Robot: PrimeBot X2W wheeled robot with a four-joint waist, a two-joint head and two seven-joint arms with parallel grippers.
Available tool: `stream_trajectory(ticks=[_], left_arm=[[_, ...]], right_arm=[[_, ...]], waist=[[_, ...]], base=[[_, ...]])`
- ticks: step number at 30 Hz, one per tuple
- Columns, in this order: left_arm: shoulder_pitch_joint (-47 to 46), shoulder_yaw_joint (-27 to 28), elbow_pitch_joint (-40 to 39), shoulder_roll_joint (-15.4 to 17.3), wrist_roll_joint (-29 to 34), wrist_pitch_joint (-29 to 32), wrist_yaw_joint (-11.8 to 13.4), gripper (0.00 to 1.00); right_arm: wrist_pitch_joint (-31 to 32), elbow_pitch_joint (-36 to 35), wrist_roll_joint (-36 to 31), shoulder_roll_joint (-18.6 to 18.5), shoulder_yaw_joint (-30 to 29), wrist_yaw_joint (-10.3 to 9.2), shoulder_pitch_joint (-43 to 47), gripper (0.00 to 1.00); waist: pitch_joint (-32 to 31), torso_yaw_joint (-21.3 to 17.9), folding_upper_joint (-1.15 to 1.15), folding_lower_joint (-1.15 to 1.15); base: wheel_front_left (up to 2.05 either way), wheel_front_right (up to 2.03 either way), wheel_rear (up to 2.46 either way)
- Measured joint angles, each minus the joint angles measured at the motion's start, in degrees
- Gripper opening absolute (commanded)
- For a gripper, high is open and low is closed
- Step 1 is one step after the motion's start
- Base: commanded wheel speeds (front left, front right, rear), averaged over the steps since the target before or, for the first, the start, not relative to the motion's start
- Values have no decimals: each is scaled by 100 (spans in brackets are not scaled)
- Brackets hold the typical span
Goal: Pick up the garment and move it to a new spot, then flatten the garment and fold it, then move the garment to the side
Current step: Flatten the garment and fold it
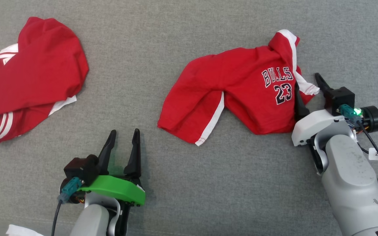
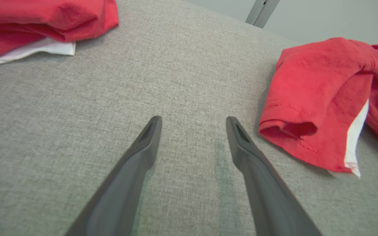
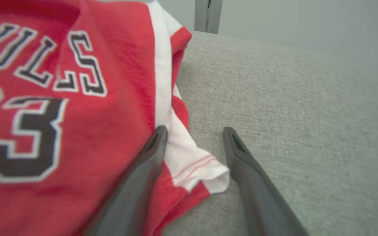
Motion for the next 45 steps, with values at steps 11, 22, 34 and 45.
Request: stream_trajectory(ticks=[11,22,34,45], left_arm=[[85,103,110,0,11,-1,0,100],[446,158,127,-1,62,0,0,100],[608,92,122,-3,2,-1,0,100],[703,93,140,-2,-7,0,0,100]], right_arm=[[75,-448,142,-233,-152,4,481,0],[74,-1846,344,-673,132,4,83,0],[73,-2065,686,-542,1928,4,-1201,85],[73,-1239,1783,-152,3766,3,-79,100]], waist=[[-336,-53,0,0],[-1032,-132,0,0],[-1496,66,0,0],[-1534,131,0,0]], base=[[0,0,0],[0,0,0],[0,0,0],[0,0,0]])
